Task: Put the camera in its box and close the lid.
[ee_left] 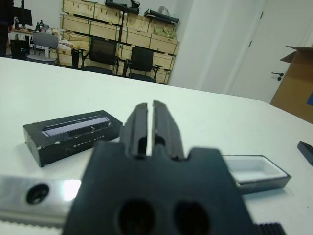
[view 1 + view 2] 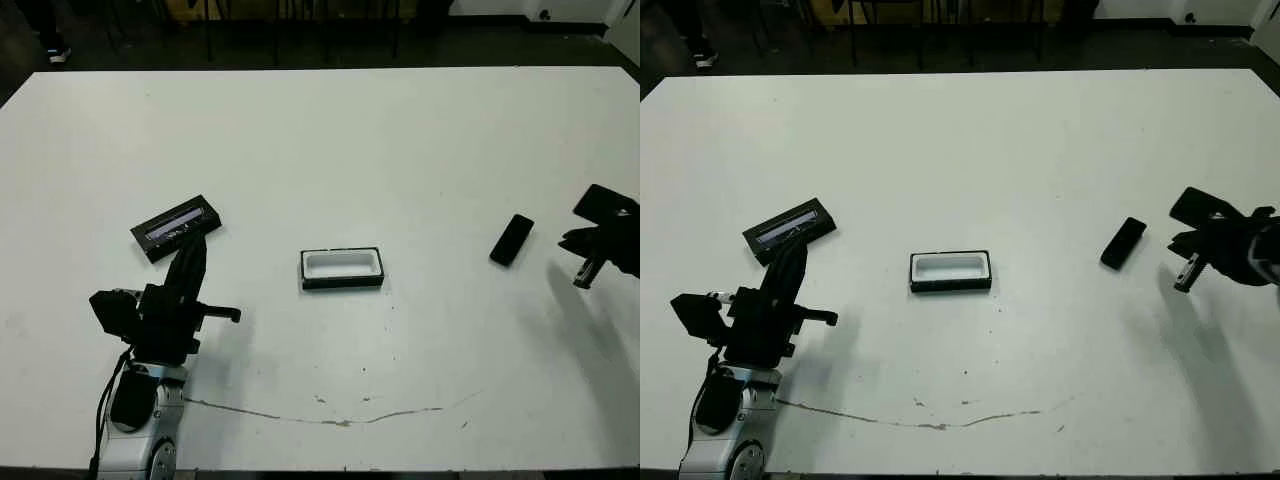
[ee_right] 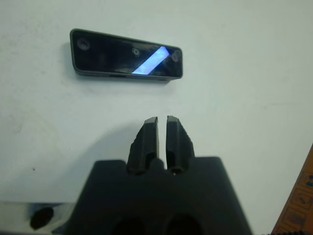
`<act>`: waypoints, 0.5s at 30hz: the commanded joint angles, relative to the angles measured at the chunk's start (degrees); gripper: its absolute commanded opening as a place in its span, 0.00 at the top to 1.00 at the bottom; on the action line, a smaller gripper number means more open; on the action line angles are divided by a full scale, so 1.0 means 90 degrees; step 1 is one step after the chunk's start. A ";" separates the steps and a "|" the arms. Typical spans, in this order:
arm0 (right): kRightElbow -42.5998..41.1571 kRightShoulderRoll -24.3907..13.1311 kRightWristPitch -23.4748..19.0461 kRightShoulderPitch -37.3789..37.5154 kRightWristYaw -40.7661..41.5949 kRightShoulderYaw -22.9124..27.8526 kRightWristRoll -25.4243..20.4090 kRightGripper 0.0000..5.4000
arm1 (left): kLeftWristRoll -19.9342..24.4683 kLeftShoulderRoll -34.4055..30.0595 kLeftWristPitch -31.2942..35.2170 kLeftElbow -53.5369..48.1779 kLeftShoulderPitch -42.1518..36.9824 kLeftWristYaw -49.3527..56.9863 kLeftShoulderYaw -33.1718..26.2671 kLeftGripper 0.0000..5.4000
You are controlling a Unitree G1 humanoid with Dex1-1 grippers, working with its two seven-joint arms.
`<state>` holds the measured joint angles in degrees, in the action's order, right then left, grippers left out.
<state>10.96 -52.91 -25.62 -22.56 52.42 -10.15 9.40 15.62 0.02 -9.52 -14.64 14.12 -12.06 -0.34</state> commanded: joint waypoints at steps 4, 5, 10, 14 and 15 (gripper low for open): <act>0.0743 0.0408 0.0311 -0.0318 0.0003 -0.0196 0.0042 1.00 | -0.0019 -0.0028 0.0151 -0.0017 0.0119 0.0048 -0.0002 1.00; 0.0908 0.0502 0.0352 -0.0366 0.0011 -0.0167 -0.0025 1.00 | -0.0039 -0.0036 0.0121 0.0000 0.0119 0.0043 -0.0003 1.00; 0.1347 0.0735 0.0607 -0.0553 0.0013 -0.0284 0.0064 1.00 | -0.0016 -0.0028 0.0198 -0.0041 0.0147 0.0071 0.0000 1.00; 0.1726 0.0887 0.0893 -0.0689 -0.0026 -0.0367 0.0140 1.00 | -0.0014 -0.0035 0.0108 0.0011 0.0151 0.0019 -0.0010 1.00; 0.1862 0.0933 0.0964 -0.0728 -0.0010 -0.0365 0.0114 1.00 | 0.0006 -0.0034 0.0114 0.0016 0.0155 0.0007 -0.0012 1.00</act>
<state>25.69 -45.91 -17.39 -29.36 51.97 -12.39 10.04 15.82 0.02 -8.80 -15.20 14.26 -11.81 -0.26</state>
